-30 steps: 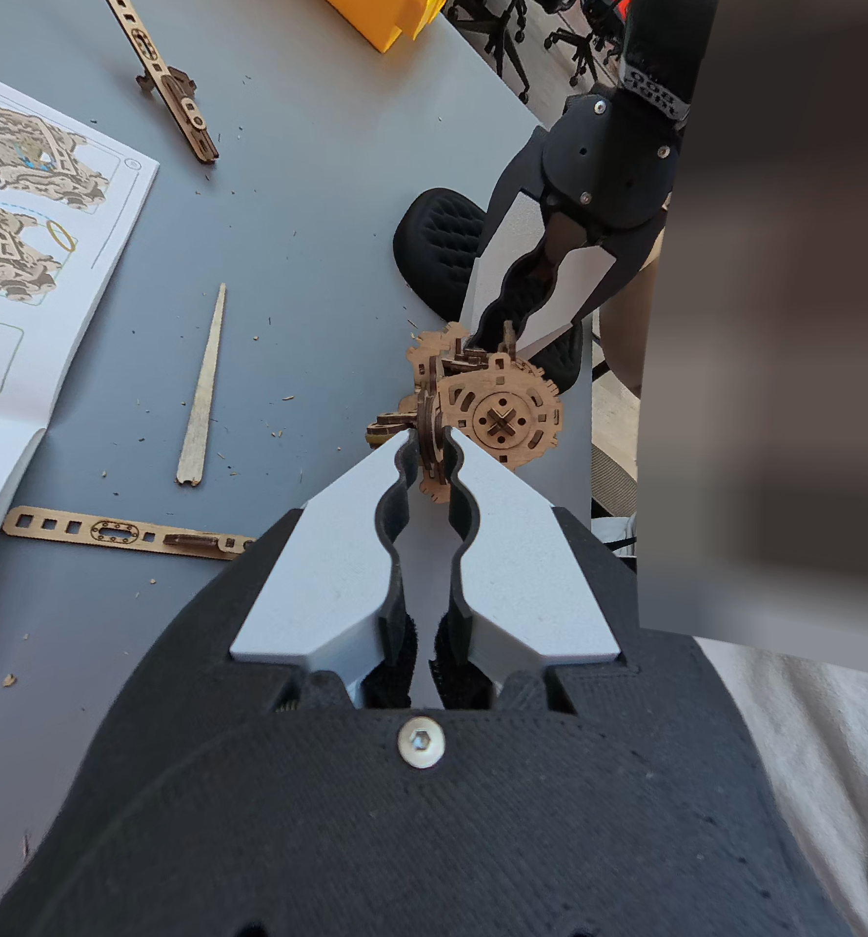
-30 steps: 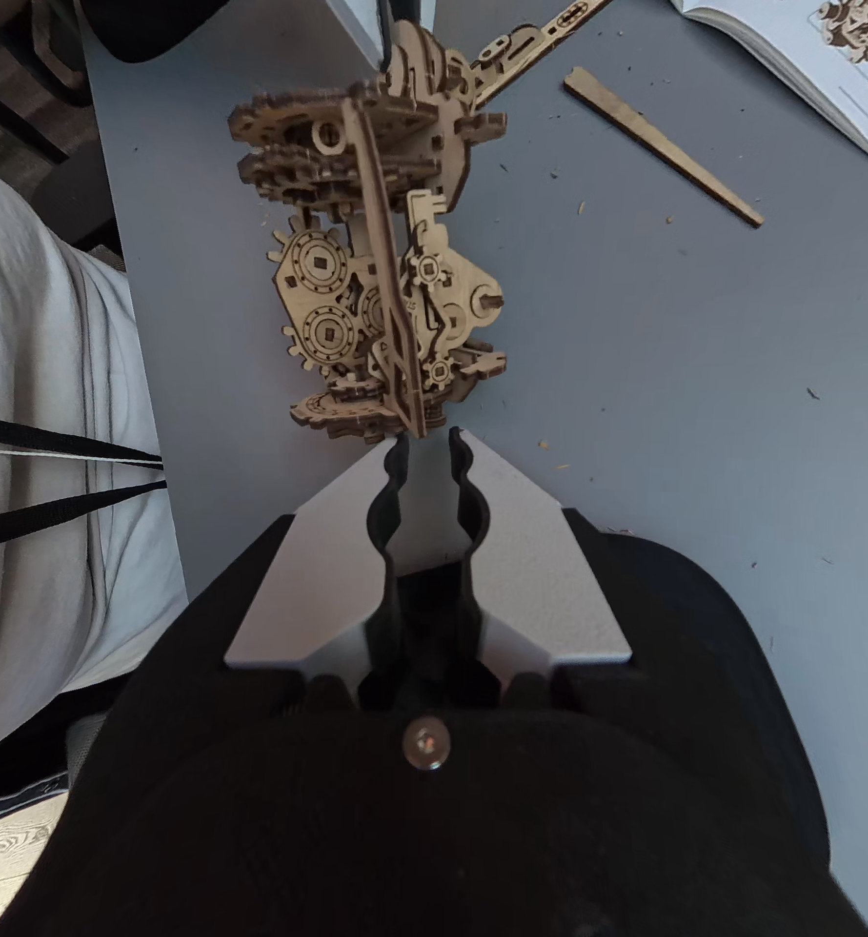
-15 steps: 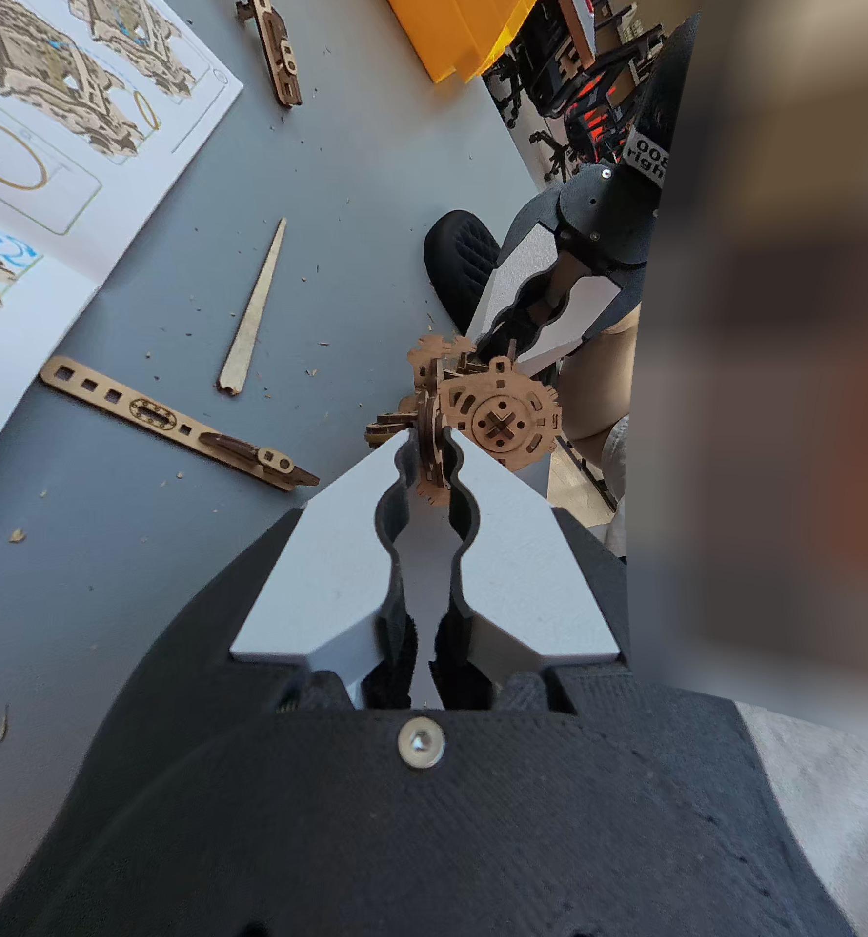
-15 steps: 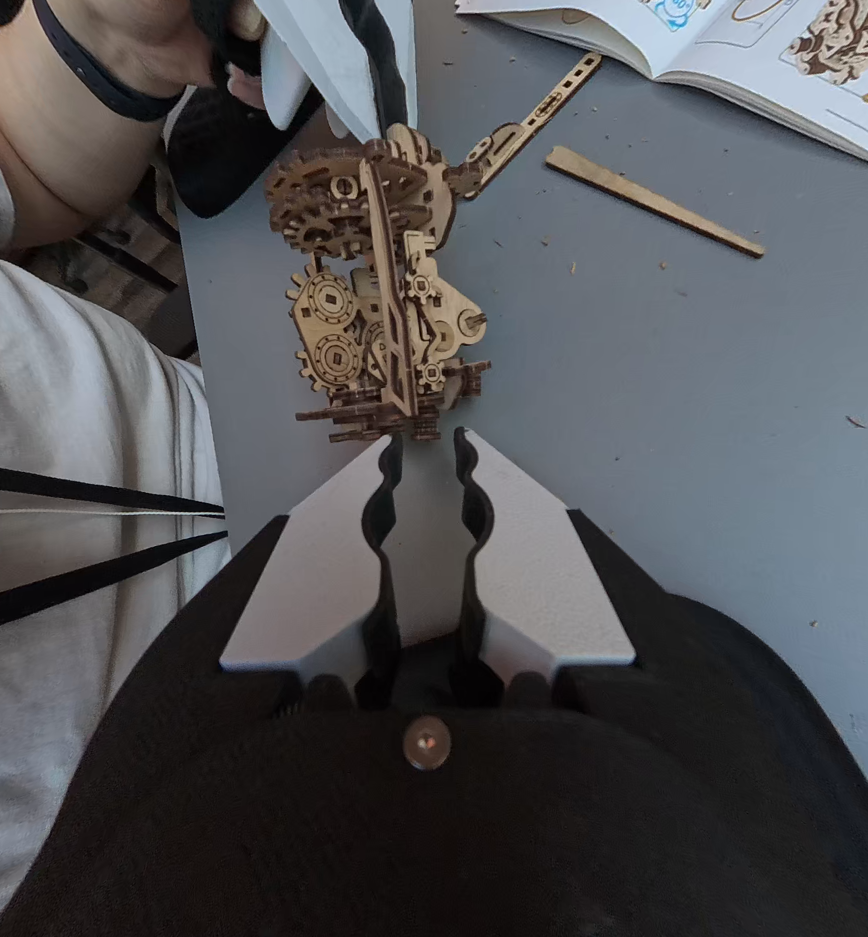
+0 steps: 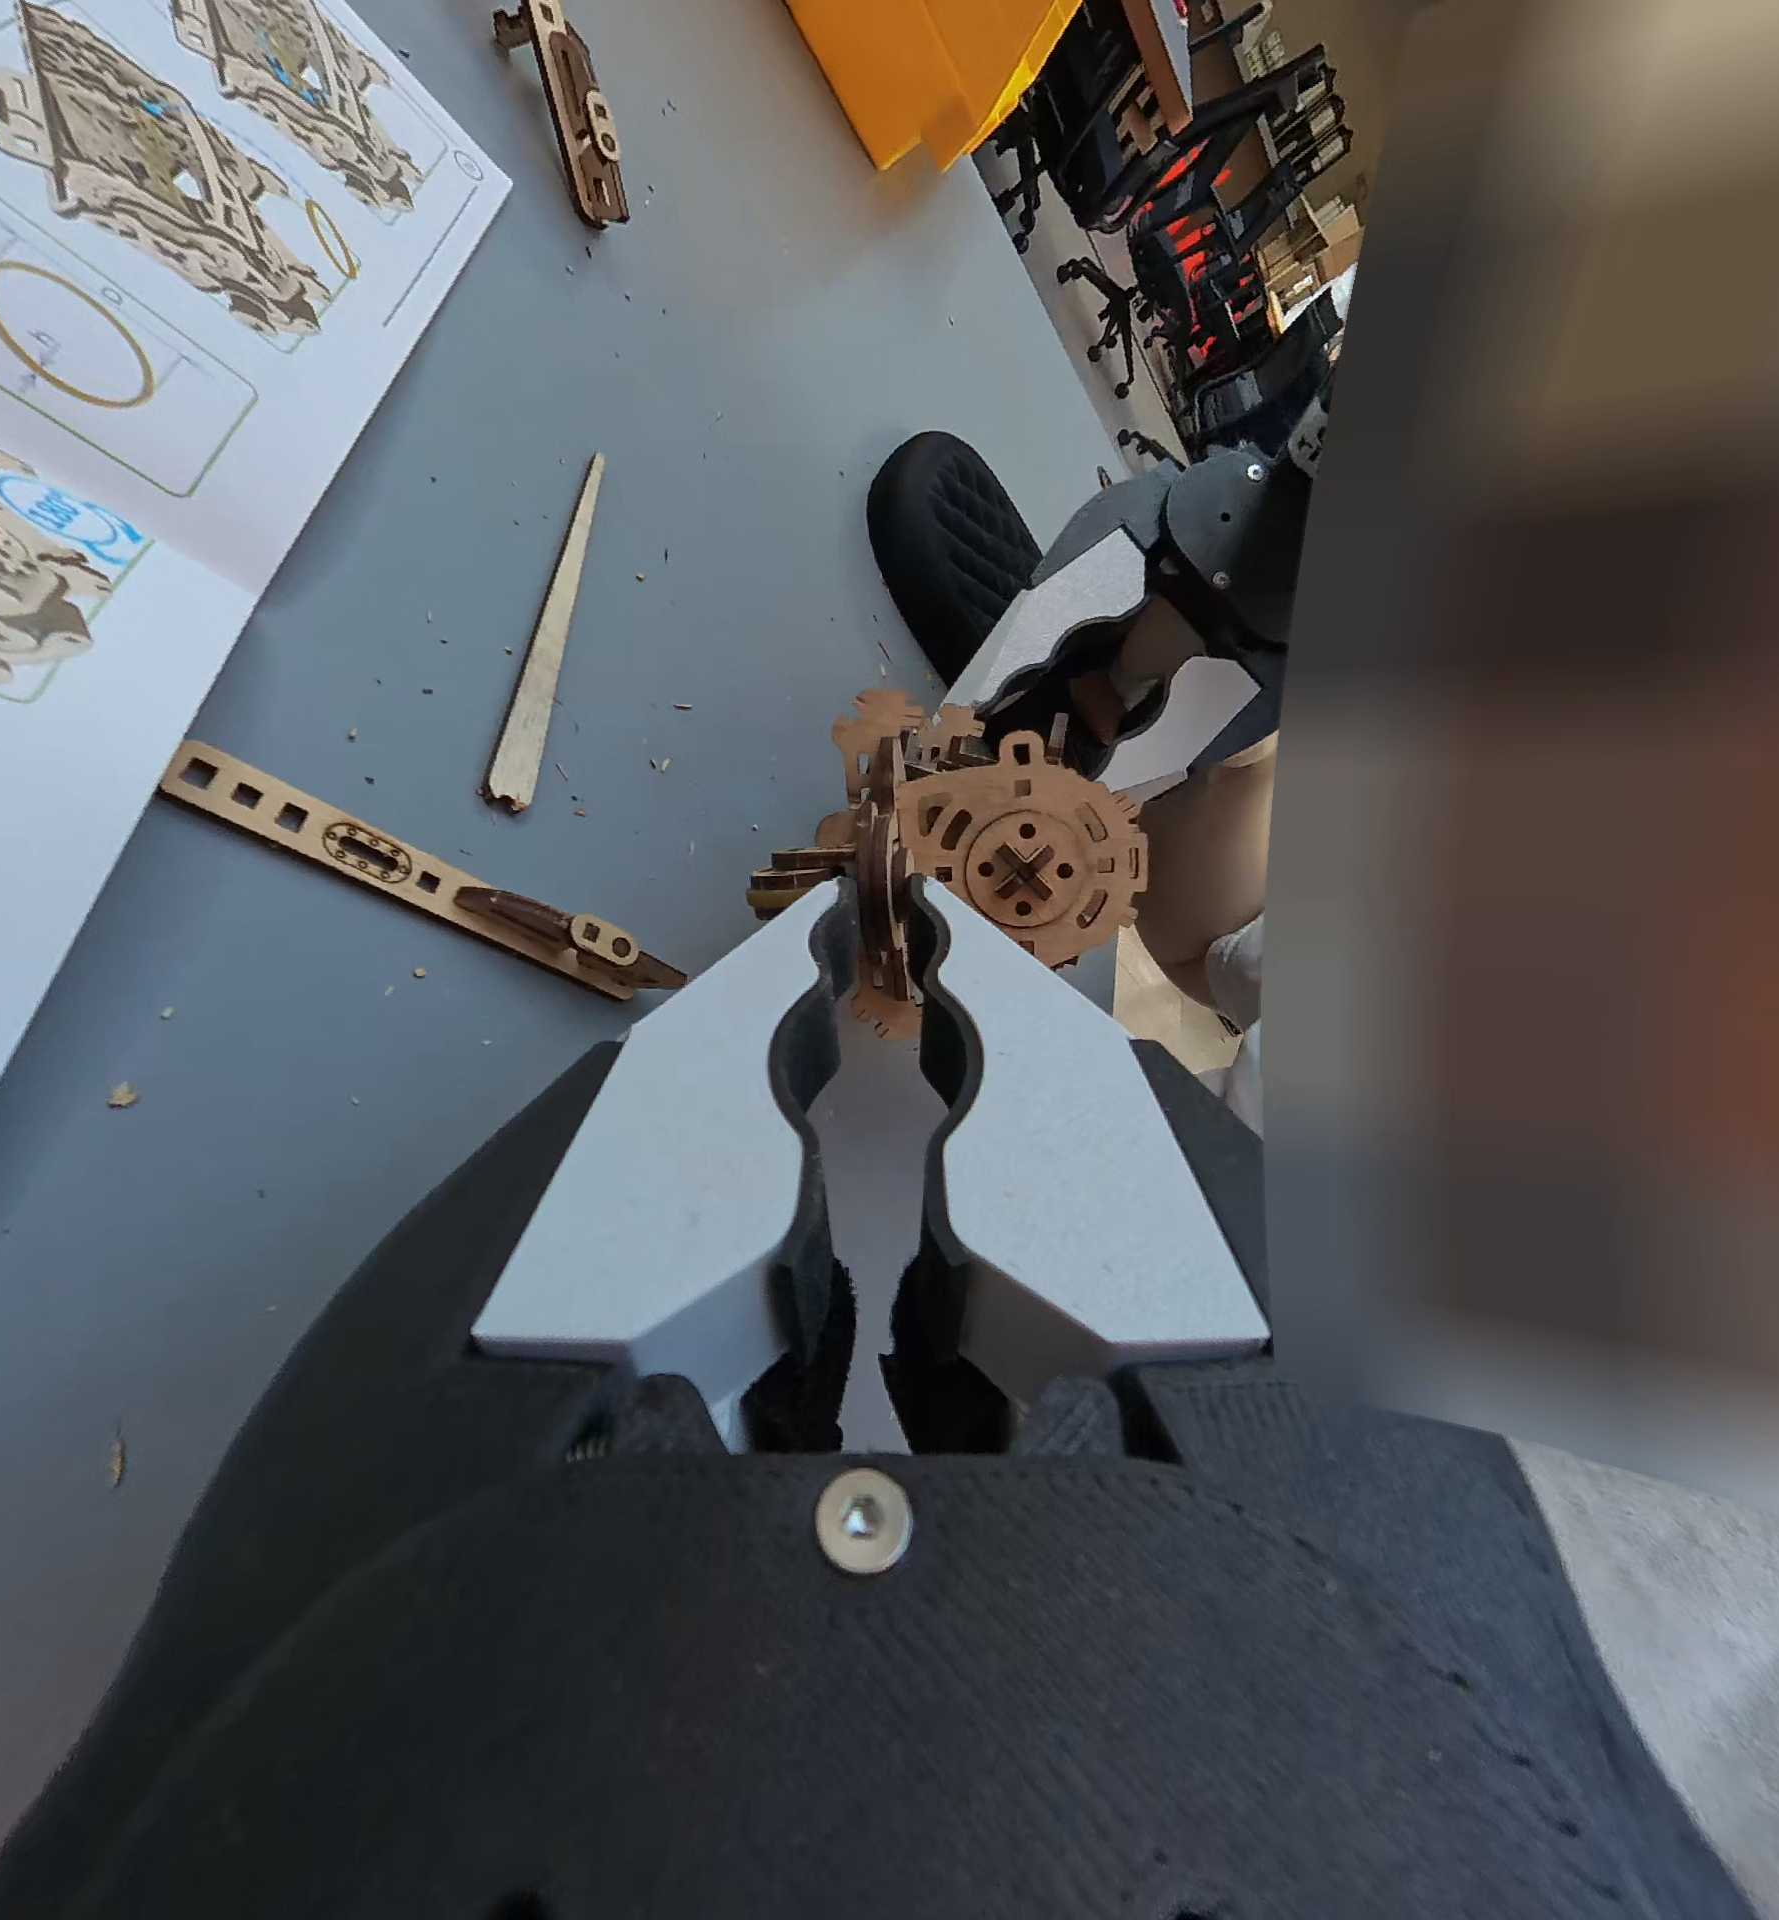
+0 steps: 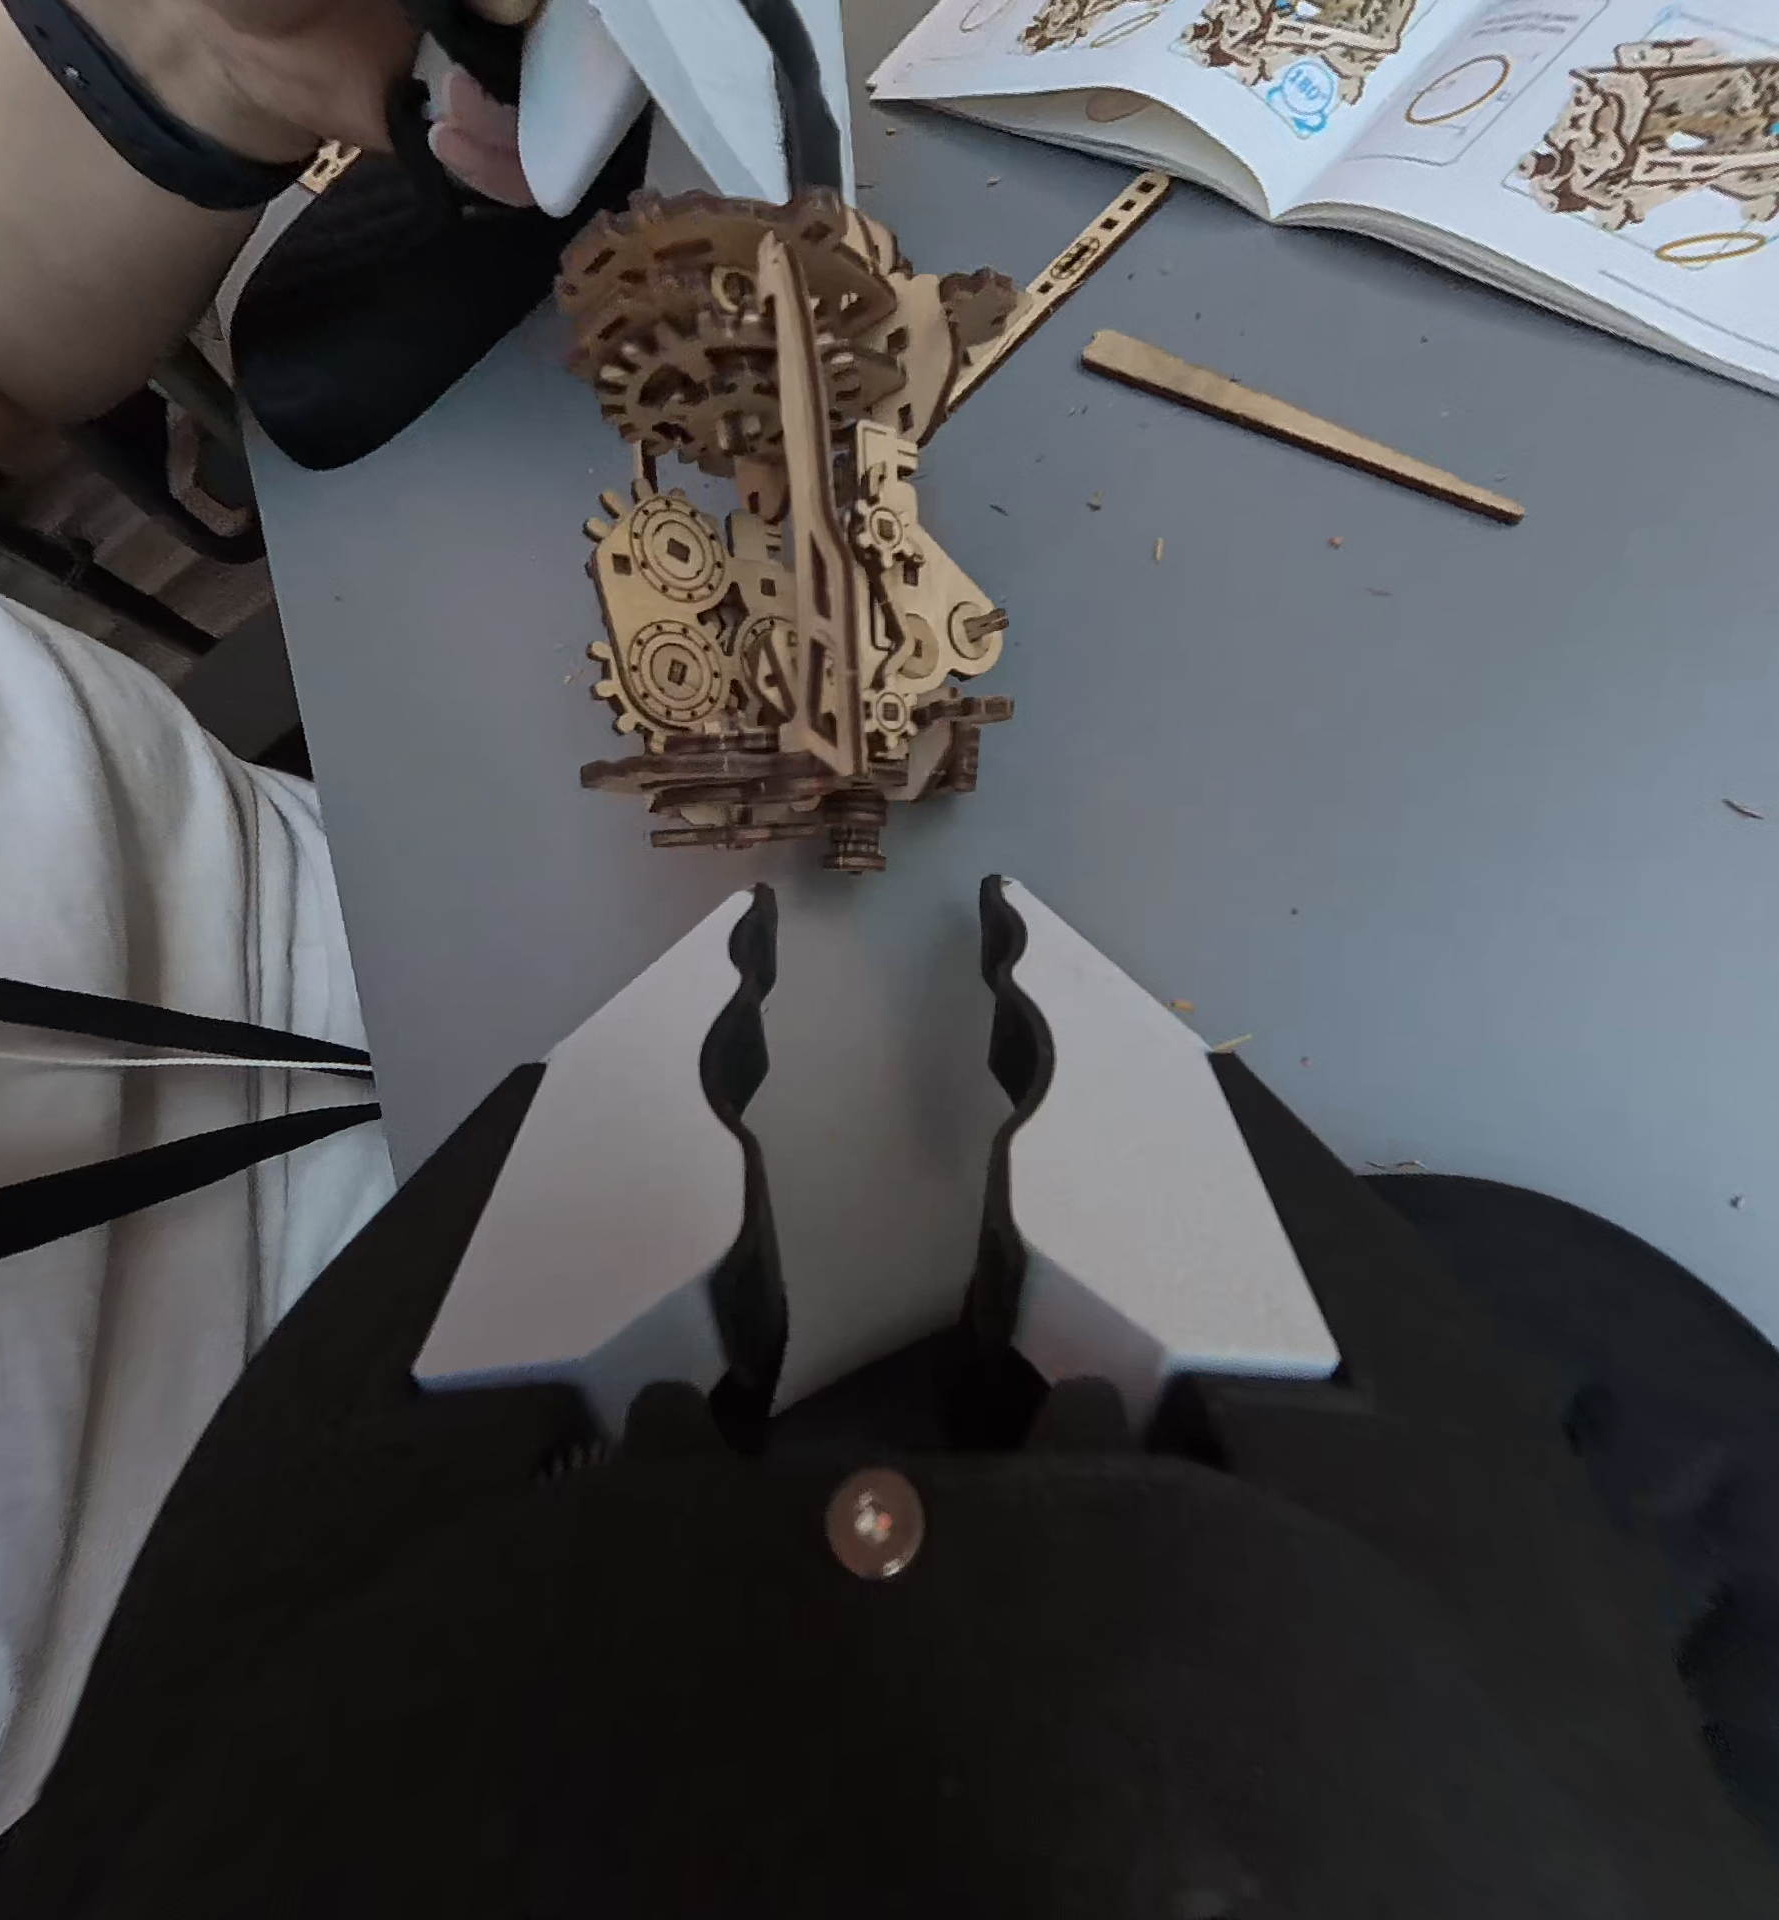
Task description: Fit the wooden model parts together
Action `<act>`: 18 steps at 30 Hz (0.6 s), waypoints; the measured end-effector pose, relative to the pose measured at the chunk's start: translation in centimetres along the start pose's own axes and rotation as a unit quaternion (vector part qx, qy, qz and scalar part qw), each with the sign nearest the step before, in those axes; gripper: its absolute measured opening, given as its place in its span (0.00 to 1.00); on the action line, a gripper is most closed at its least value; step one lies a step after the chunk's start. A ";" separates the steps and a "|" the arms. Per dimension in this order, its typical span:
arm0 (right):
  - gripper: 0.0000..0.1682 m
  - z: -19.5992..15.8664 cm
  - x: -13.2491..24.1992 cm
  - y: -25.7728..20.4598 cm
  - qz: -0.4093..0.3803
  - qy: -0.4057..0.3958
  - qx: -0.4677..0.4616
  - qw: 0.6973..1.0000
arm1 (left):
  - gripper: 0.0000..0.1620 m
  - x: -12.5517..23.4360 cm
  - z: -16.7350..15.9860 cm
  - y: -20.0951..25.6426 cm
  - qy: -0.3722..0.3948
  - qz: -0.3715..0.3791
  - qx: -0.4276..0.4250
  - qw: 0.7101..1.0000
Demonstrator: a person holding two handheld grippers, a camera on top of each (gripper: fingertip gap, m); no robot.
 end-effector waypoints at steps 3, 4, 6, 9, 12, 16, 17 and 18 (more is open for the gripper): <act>0.26 0.1 0.4 -0.3 -0.074 0.016 0.053 0.996 | 0.04 0.0 0.1 -0.2 -0.001 -0.003 0.002 1.000; 0.26 0.2 0.4 -0.5 -0.094 0.016 0.074 0.993 | 0.04 0.0 0.1 -0.2 -0.001 -0.004 0.001 1.000; 0.23 -0.1 -0.1 -0.8 -0.112 0.000 0.093 0.989 | 0.04 -0.1 0.1 -0.4 -0.006 -0.004 -0.001 1.000; 0.22 -0.4 -0.9 -0.9 -0.105 -0.030 0.078 0.991 | 0.04 -0.1 0.1 -0.6 -0.010 -0.003 -0.004 1.000; 0.18 0.0 -1.3 -1.0 -0.104 -0.032 0.079 0.991 | 0.04 -0.1 0.2 -0.6 -0.013 -0.003 -0.010 1.000; 0.14 0.2 -1.8 -0.8 -0.101 -0.039 0.073 0.991 | 0.04 -0.3 0.2 -0.6 -0.016 -0.006 -0.015 1.000; 0.09 0.2 -1.9 -0.9 -0.098 -0.042 0.076 0.991 | 0.04 -0.3 0.2 -0.7 -0.015 -0.007 -0.014 1.000; 0.08 0.2 -1.9 -0.8 -0.098 -0.044 0.077 0.991 | 0.04 -0.3 0.2 -0.7 -0.015 -0.010 -0.011 1.000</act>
Point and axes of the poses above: each gripper's, where its closed fingertips meet, x back along the fingers, z out of its top, y = z × x across the jaws, the point moved 5 cm from there along x, back along the fingers, and after that the axes turned 7 degrees about z, right-handed, at the moved point
